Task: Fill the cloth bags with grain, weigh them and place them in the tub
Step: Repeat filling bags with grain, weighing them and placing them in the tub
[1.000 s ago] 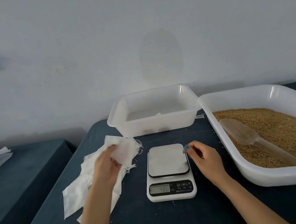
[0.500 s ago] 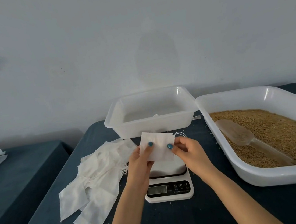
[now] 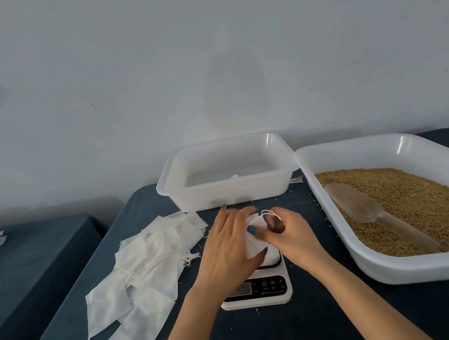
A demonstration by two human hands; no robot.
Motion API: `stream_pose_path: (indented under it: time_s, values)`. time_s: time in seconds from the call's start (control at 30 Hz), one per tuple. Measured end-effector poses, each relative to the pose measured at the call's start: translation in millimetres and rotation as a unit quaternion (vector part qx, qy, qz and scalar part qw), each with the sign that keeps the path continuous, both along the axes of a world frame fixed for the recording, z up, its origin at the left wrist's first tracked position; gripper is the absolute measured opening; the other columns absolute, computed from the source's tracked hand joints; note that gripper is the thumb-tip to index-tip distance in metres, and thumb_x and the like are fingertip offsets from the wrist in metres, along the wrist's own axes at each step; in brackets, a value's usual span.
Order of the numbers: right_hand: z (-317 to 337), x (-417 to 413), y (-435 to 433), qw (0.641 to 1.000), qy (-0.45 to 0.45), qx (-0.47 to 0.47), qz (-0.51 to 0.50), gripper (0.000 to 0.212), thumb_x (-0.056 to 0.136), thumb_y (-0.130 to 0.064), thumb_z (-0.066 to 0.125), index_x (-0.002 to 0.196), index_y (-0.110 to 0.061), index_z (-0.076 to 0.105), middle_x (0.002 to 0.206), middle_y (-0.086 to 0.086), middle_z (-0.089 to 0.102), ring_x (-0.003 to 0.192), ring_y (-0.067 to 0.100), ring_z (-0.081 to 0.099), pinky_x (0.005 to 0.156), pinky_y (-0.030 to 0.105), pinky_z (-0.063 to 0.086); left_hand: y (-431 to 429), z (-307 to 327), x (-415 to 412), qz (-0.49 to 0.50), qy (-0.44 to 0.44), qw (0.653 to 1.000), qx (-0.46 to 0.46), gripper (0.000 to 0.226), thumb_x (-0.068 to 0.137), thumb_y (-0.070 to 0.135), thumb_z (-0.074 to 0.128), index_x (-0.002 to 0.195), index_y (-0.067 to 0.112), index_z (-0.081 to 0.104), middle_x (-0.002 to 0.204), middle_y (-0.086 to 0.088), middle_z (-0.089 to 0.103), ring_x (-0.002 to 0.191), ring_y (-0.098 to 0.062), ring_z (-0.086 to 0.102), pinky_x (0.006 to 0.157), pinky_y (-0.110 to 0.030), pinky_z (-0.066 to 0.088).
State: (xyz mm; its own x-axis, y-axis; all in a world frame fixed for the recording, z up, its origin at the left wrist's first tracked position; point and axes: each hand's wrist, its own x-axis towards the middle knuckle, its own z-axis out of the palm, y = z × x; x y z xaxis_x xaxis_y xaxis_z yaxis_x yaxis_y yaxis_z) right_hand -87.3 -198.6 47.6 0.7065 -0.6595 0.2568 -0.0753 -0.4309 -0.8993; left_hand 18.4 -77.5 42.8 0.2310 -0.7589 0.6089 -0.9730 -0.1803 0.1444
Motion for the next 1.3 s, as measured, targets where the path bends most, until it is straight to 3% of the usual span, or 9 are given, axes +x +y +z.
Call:
stream_pose_path:
  time_s: [0.07, 0.17, 0.3, 0.43, 0.63, 0.8, 1.03, 1.3]
  values:
    - [0.0, -3.1, 0.9, 0.999, 0.003, -0.032, -0.006, 0.038, 0.078, -0.043, 0.077, 0.070, -0.018, 0.051, 0.060, -0.008, 0.051, 0.054, 0.004, 0.045, 0.053, 0.020, 0.039, 1.6, -0.4, 3.1, 0.007, 0.013, 1.000, -0.008, 0.066, 0.066, 0.028, 0.081, 0.124, 0.016, 0.051, 0.117, 0.002, 0.060, 0.110, -0.017, 0.053, 0.097, -0.029, 0.047]
    - [0.9, -9.9, 2.9, 0.997, -0.010, -0.071, -0.005, 0.027, 0.078, -0.050, 0.073, 0.077, -0.030, 0.055, 0.074, -0.014, 0.062, 0.065, 0.005, 0.058, 0.063, 0.027, 0.052, 4.7, -0.5, 5.0, 0.032, 0.005, 0.999, 0.026, 0.052, 0.074, 0.028, 0.076, 0.119, 0.013, 0.054, 0.106, 0.001, 0.060, 0.085, -0.019, 0.062, 0.065, -0.022, 0.046]
    - [3.2, -17.9, 10.4, 0.991, -0.015, -0.135, -0.002, 0.035, 0.069, -0.073, 0.058, 0.087, -0.043, 0.061, 0.091, -0.022, 0.062, 0.078, 0.002, 0.059, 0.066, 0.019, 0.051, 6.1, -4.2, 6.8, 0.070, -0.017, 0.997, -0.002, 0.048, 0.069, 0.025, 0.081, 0.108, 0.011, 0.056, 0.091, -0.001, 0.062, 0.066, -0.017, 0.061, 0.050, -0.021, 0.041]
    - [3.0, -19.8, 16.8, 0.982, 0.003, -0.187, -0.020, 0.046, 0.069, -0.079, 0.050, 0.096, -0.043, 0.063, 0.090, -0.024, 0.057, 0.080, -0.001, 0.057, 0.062, 0.013, 0.046, 5.7, -5.5, 8.7, 0.084, -0.011, 0.996, -0.021, 0.047, 0.071, 0.027, 0.082, 0.107, 0.012, 0.055, 0.089, 0.000, 0.062, 0.066, -0.016, 0.061, 0.050, -0.025, 0.049]
    - [6.3, -13.4, 19.9, 0.980, 0.030, -0.190, -0.046, 0.055, 0.072, -0.078, 0.041, 0.101, -0.038, 0.065, 0.087, -0.022, 0.057, 0.077, 0.001, 0.056, 0.060, 0.012, 0.042, 3.8, -4.0, 7.1, 0.090, -0.035, 0.995, -0.030, 0.049, 0.067, 0.023, 0.083, 0.106, 0.012, 0.055, 0.090, 0.001, 0.061, 0.067, -0.016, 0.062, 0.055, -0.021, 0.043]
    - [6.8, -12.9, 19.6, 0.975, 0.098, -0.194, -0.040, 0.056, 0.070, -0.083, 0.038, 0.104, -0.045, 0.061, 0.087, -0.023, 0.055, 0.077, 0.001, 0.055, 0.060, 0.012, 0.040, 3.3, -4.2, 8.1, 0.092, -0.038, 0.994, -0.043, 0.049, 0.070, 0.027, 0.083, 0.106, 0.013, 0.054, 0.090, 0.000, 0.060, 0.067, -0.015, 0.061, 0.057, -0.019, 0.040]
    - [8.6, -8.1, 16.4, 0.990, 0.131, -0.042, 0.027, 0.029, 0.083, -0.056, 0.066, 0.101, -0.034, 0.063, 0.084, -0.015, 0.057, 0.072, 0.004, 0.055, 0.062, 0.017, 0.041, 2.2, -5.0, 5.6, 0.088, -0.050, 0.994, -0.039, 0.051, 0.070, 0.030, 0.084, 0.108, 0.010, 0.056, 0.091, -0.002, 0.060, 0.069, -0.016, 0.061, 0.058, -0.023, 0.047]
    - [8.7, -10.0, 20.5, 0.994, 0.102, -0.034, 0.034, 0.014, 0.084, -0.037, 0.074, 0.090, -0.032, 0.062, 0.090, -0.017, 0.064, 0.077, 0.005, 0.059, 0.067, 0.014, 0.044, 2.9, -1.9, 4.5, 0.110, -0.047, 0.993, -0.014, 0.048, 0.068, 0.027, 0.086, 0.104, 0.007, 0.061, 0.087, -0.004, 0.059, 0.068, -0.018, 0.059, 0.056, -0.029, 0.052]
